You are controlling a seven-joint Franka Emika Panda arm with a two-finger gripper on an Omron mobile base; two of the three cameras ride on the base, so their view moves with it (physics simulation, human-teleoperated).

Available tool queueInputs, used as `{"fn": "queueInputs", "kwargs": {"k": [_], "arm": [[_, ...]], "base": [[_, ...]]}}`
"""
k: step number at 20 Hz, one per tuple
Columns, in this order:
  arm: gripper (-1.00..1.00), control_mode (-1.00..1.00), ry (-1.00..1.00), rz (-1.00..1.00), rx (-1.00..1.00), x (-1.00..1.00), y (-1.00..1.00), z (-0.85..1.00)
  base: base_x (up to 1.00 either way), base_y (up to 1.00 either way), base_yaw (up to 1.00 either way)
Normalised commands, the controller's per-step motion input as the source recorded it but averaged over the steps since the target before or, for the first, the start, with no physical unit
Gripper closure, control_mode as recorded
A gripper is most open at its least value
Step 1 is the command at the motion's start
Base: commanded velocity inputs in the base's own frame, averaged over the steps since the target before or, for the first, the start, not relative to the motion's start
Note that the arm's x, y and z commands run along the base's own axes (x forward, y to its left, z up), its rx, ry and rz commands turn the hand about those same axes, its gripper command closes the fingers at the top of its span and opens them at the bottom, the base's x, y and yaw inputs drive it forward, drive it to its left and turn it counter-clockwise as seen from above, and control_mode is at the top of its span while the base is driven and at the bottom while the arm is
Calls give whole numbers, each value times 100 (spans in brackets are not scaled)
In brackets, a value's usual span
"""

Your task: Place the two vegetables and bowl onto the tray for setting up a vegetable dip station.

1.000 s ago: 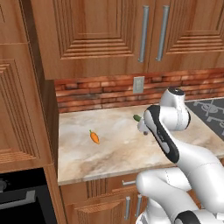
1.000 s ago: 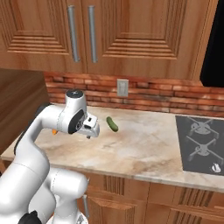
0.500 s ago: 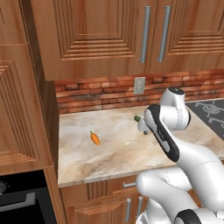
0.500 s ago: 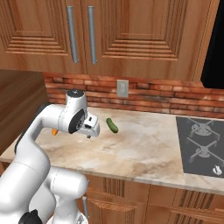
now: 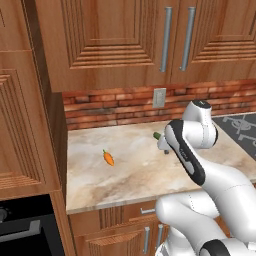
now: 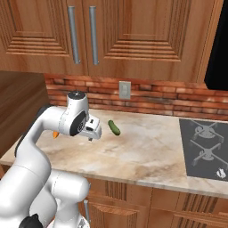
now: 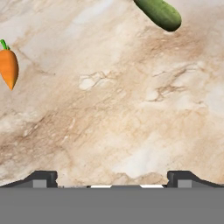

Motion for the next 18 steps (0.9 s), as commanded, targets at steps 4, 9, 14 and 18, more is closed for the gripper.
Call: {"fn": "queueInputs", "kwargs": {"k": [4, 9, 14, 18], "arm": [[-100, 100, 0, 0, 0, 0, 0, 0], [-100, 100, 0, 0, 0, 0, 0, 0], [-100, 100, 0, 0, 0, 0, 0, 0], [-100, -100, 0, 0, 0, 0, 0, 0]], "base": [[0, 0, 0], [0, 0, 0], [0, 0, 0], [0, 0, 0]]}}
